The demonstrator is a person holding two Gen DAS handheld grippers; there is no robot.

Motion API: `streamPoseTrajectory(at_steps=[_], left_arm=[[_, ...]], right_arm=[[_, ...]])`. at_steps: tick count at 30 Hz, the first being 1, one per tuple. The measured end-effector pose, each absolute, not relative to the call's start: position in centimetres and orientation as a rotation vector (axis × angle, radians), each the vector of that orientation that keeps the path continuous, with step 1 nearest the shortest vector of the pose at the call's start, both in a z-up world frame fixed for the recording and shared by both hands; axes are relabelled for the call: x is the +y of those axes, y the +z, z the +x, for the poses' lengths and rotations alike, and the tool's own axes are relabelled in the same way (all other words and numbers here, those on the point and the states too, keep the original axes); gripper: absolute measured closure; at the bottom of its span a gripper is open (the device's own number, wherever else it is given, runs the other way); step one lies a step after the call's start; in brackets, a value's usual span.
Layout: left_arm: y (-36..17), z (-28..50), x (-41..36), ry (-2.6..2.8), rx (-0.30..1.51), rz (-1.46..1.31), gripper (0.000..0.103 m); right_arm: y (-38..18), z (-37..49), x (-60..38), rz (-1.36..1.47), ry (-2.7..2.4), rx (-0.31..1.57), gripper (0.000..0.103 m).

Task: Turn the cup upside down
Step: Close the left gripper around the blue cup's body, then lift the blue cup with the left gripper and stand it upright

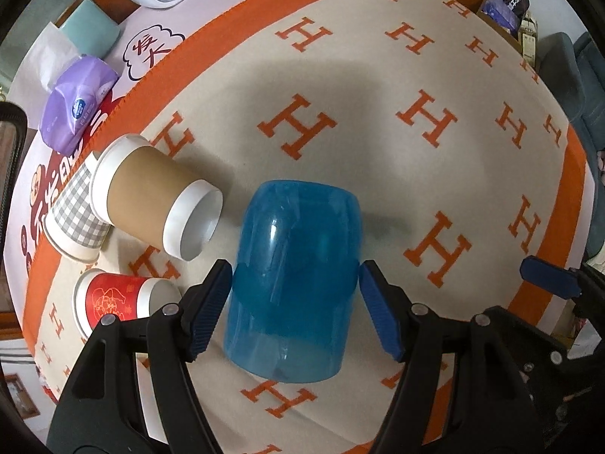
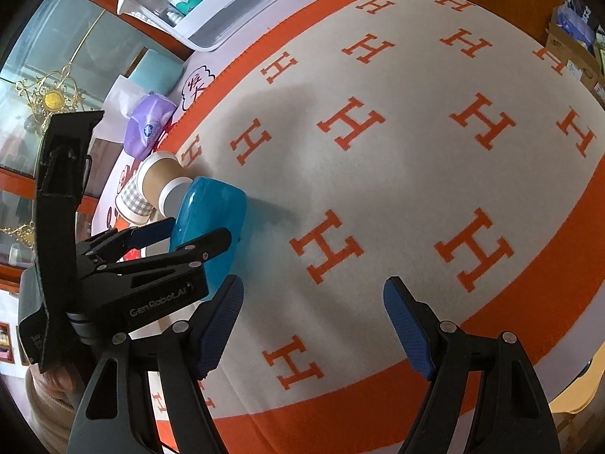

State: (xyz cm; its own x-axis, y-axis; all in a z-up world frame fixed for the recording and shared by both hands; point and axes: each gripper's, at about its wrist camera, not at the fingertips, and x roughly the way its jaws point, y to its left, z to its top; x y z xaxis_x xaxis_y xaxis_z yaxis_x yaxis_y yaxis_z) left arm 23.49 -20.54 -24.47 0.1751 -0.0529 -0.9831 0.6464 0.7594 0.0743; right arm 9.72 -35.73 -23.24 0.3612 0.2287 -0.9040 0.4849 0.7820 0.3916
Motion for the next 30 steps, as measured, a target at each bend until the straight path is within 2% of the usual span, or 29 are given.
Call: streamPoseTrajectory(at_steps=[17, 30], left_arm=[[-25.7, 24.0, -19.7, -0.472, 1.315, 0.513, 0.035], [-19.7, 17.8, -12.4, -0.362, 1.305, 0.310, 0.035]], right_arm=[[-21.7, 8.2, -35.2, 0.676, -0.164, 1.205, 0.025], [-18.3, 7.1, -33.0, 0.568, -0.063, 1.192, 0.025]])
